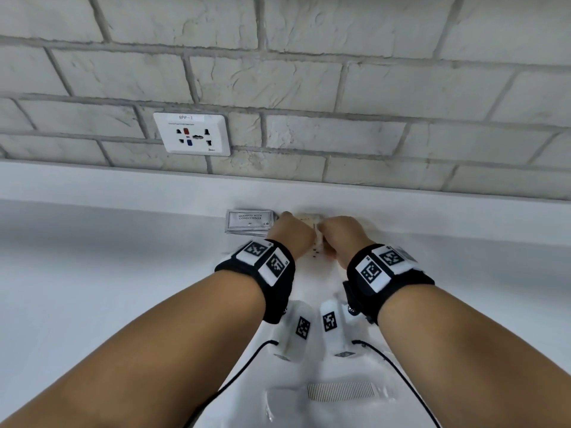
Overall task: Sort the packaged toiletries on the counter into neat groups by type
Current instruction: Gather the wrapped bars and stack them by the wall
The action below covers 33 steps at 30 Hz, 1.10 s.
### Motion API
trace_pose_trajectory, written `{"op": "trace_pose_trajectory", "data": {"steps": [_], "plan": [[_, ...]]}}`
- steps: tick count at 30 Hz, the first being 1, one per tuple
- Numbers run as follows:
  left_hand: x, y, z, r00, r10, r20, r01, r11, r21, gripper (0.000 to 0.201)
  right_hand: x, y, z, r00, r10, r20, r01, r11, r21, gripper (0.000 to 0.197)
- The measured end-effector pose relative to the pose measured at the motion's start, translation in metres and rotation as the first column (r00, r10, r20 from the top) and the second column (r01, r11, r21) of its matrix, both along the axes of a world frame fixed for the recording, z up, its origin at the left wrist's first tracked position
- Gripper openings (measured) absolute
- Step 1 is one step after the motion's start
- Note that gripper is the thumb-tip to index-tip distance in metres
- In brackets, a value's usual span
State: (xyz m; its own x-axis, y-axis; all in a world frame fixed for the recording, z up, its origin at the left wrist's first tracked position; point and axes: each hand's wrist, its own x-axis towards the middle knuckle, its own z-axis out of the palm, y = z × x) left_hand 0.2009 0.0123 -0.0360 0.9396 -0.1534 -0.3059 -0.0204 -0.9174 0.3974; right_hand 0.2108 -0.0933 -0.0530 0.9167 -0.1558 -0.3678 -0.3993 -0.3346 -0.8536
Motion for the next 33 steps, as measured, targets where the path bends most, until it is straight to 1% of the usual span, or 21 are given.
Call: {"op": "trace_pose_trajectory", "data": {"steps": [1,2,3,4,5,6,8,9,12,14,16,18,22,25,30,31,33], "plan": [[0.004,0.003,-0.008,0.990,0.139,0.006,-0.137,0.983,-0.121,0.040,-0.003,-0.001,0.001,0.999,0.031,0.015,-0.030,0.999,-0.023,0.033],[0.004,0.005,-0.012,0.998,0.035,0.047,-0.034,0.999,-0.033,0.050,-0.006,-0.002,0.002,0.998,0.060,0.035,-0.058,0.997,-0.045,0.032],[0.002,0.008,-0.014,0.993,-0.017,0.113,0.013,0.999,0.040,0.057,-0.008,-0.003,0.001,0.995,0.087,0.047,-0.085,0.995,-0.049,0.035],[0.001,0.008,-0.015,0.991,-0.043,0.126,0.035,0.998,0.061,0.062,-0.011,-0.006,0.000,0.991,0.120,0.055,-0.117,0.992,-0.043,0.044],[0.002,0.010,-0.018,0.992,-0.045,0.118,0.042,0.999,0.027,0.066,-0.013,-0.010,-0.001,0.984,0.165,0.069,-0.162,0.985,-0.054,0.055],[0.000,0.011,-0.018,0.995,-0.017,0.098,0.019,1.000,-0.020,0.068,-0.017,-0.013,-0.001,0.969,0.230,0.086,-0.221,0.969,-0.108,0.061],[-0.001,0.012,-0.019,0.993,0.002,0.119,0.005,0.998,-0.057,0.065,-0.022,-0.017,-0.001,0.923,0.366,0.116,-0.322,0.903,-0.286,0.063],[-0.001,0.012,-0.020,0.989,-0.020,0.145,0.026,0.999,-0.037,0.060,-0.022,-0.017,-0.001,0.903,0.412,0.123,-0.343,0.863,-0.371,0.062],[-0.003,0.013,-0.018,0.987,-0.013,0.157,0.022,0.998,-0.057,0.046,-0.016,-0.014,-0.006,0.871,0.476,0.122,-0.342,0.766,-0.544,0.053],[-0.002,0.012,-0.016,0.986,0.003,0.167,0.011,0.997,-0.083,0.043,-0.011,-0.013,-0.010,0.862,0.486,0.142,-0.315,0.735,-0.600,0.041],[0.002,0.012,-0.014,0.985,-0.002,0.170,0.015,0.997,-0.075,0.042,-0.006,-0.013,-0.012,0.866,0.473,0.160,-0.288,0.734,-0.615,0.030],[0.004,0.013,-0.013,0.984,-0.019,0.175,0.030,0.998,-0.063,0.042,-0.003,-0.014,-0.013,0.867,0.471,0.164,-0.278,0.729,-0.625,0.027],[0.006,0.013,-0.013,0.981,-0.078,0.177,0.077,0.997,0.009,0.045,-0.002,-0.014,-0.015,0.857,0.496,0.140,-0.314,0.718,-0.622,0.036],[0.005,0.011,-0.016,0.973,-0.091,0.211,0.083,0.995,0.046,0.046,-0.004,-0.012,-0.015,0.859,0.489,0.153,-0.291,0.712,-0.638,0.036],[0.004,0.006,-0.017,0.968,-0.064,0.243,0.057,0.998,0.037,0.051,-0.003,-0.011,-0.013,0.879,0.452,0.153,-0.251,0.711,-0.657,0.033],[0.004,0.006,-0.017,0.969,-0.057,0.239,0.051,0.998,0.030,0.053,-0.003,-0.011,-0.014,0.884,0.443,0.152,-0.248,0.718,-0.650,0.034],[0.005,0.007,-0.017,0.973,-0.039,0.226,0.038,0.999,0.010,0.060,-0.004,-0.013,-0.014,0.895,0.422,0.146,-0.257,0.753,-0.606,0.044]]}}
